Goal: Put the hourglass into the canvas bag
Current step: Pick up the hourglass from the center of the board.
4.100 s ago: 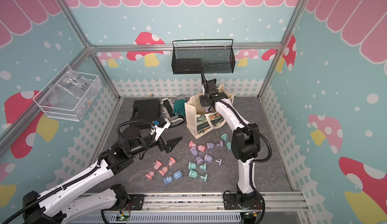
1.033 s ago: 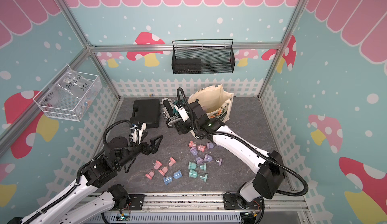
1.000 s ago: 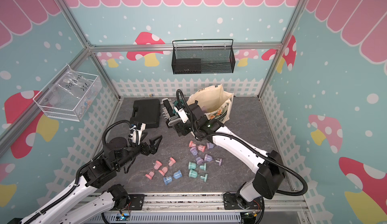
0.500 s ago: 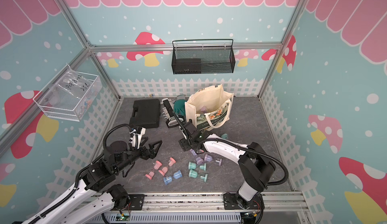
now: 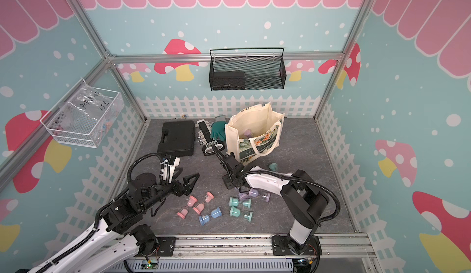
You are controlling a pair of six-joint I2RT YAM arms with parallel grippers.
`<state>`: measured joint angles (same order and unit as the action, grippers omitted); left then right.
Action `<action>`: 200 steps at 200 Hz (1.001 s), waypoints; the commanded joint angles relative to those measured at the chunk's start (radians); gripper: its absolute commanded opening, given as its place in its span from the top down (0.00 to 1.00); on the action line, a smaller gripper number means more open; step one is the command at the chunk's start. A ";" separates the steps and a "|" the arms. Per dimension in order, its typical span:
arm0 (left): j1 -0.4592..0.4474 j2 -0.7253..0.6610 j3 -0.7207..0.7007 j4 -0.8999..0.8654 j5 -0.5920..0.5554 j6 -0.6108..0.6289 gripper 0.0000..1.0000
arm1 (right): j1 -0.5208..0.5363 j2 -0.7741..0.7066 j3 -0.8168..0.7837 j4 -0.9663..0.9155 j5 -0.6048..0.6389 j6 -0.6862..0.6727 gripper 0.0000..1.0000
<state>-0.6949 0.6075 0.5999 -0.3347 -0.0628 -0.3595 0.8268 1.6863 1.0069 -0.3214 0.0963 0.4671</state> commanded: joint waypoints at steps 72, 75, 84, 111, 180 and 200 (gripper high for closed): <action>0.005 -0.021 -0.041 0.068 0.053 0.049 0.00 | 0.012 0.063 -0.065 0.044 -0.003 0.044 0.44; 0.005 -0.023 -0.042 0.069 0.052 0.050 0.01 | 0.012 0.065 -0.064 0.045 -0.003 0.043 0.45; 0.004 -0.025 -0.043 0.072 0.050 0.051 0.01 | 0.013 0.075 -0.063 0.046 -0.001 0.042 0.46; 0.004 -0.025 -0.042 0.072 0.043 0.051 0.01 | 0.012 0.093 -0.065 0.050 0.001 0.036 0.52; 0.006 -0.020 -0.041 0.079 0.045 0.057 0.01 | 0.012 0.077 -0.053 0.052 0.011 0.021 0.68; 0.005 -0.018 -0.041 0.083 0.045 0.057 0.01 | 0.012 0.066 -0.047 0.054 0.011 0.015 0.71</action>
<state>-0.6949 0.5919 0.5640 -0.2714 -0.0284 -0.3233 0.8333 1.7473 0.9569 -0.2562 0.1051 0.4896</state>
